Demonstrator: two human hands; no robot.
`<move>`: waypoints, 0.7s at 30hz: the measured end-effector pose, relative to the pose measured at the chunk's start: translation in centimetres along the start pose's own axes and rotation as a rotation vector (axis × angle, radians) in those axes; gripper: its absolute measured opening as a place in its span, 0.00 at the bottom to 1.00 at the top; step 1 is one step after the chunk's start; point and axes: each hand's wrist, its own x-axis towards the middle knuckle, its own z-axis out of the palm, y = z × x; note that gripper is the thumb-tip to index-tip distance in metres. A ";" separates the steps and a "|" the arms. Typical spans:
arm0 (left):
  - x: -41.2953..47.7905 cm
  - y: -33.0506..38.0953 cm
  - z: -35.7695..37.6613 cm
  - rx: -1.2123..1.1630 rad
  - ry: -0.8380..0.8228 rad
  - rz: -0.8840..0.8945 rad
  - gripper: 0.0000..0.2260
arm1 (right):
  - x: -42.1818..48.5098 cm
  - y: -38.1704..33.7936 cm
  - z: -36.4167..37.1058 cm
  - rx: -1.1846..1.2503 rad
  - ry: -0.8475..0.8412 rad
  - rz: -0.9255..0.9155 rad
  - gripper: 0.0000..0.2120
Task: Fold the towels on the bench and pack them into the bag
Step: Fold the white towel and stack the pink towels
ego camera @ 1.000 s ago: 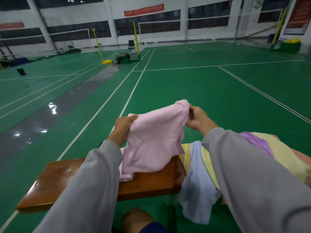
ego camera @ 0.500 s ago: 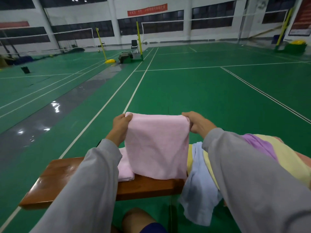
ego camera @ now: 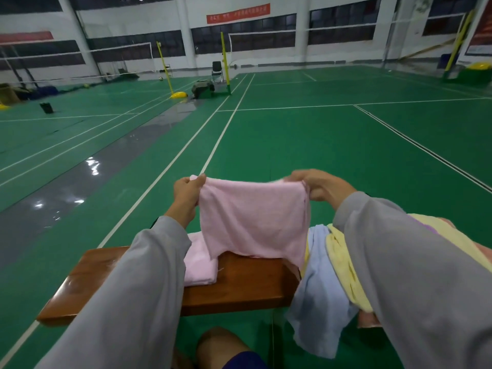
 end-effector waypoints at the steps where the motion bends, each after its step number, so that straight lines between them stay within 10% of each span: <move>1: 0.1 0.0 -0.1 0.028 0.021 0.016 0.09 | 0.6 -0.8 -0.6 0.172 0.030 -0.082 0.08; 7: 0.9 0.8 -0.8 0.032 0.093 0.074 0.12 | 0.8 0.4 -0.5 -0.073 0.270 -0.013 0.12; 11: 1.3 0.4 -0.7 0.020 0.068 0.039 0.11 | 3.8 2.1 -2.6 0.342 0.356 -0.077 0.12; 16: 1.6 0.0 -0.1 0.022 0.060 -0.018 0.10 | 1.6 3.2 0.4 0.335 0.045 0.175 0.22; 19: 1.4 -0.1 0.4 -0.007 0.026 -0.006 0.07 | 0.5 2.2 1.7 0.400 -0.083 0.058 0.03; 21: 1.2 0.1 0.3 -0.015 0.046 0.036 0.07 | 1.2 0.7 1.4 0.495 -0.030 -0.034 0.12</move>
